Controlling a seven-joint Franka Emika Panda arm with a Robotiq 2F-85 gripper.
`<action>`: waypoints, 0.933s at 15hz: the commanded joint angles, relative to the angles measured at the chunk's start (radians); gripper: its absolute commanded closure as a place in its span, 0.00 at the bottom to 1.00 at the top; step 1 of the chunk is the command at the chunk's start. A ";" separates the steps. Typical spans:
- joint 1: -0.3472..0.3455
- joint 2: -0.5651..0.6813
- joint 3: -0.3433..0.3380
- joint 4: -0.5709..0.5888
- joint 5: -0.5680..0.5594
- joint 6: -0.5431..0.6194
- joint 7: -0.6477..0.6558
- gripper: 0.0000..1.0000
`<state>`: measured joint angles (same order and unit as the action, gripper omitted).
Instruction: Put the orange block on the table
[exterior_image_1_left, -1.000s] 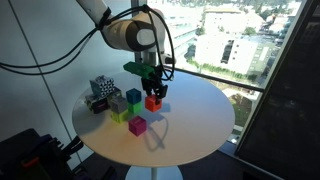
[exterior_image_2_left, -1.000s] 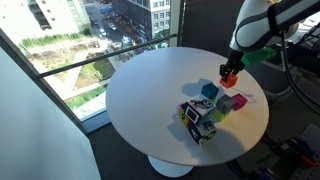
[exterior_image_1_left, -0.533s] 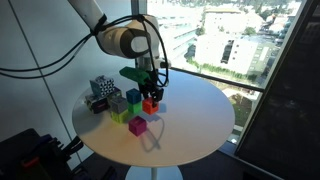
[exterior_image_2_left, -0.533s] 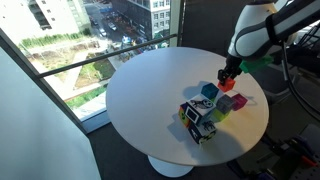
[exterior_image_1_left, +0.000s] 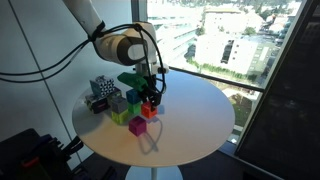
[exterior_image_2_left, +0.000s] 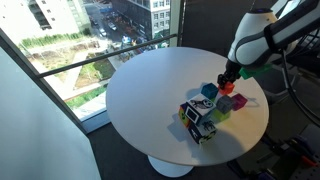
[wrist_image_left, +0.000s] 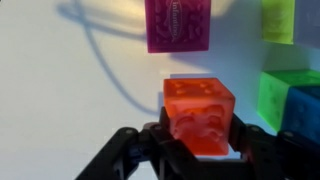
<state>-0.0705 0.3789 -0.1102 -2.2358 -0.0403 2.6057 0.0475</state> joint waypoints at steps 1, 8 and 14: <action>-0.016 0.017 0.005 0.002 0.011 0.026 -0.017 0.71; -0.039 0.049 0.018 0.010 0.025 0.051 -0.047 0.71; -0.050 0.076 0.032 0.028 0.047 0.068 -0.064 0.71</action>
<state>-0.0965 0.4400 -0.0995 -2.2299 -0.0207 2.6629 0.0231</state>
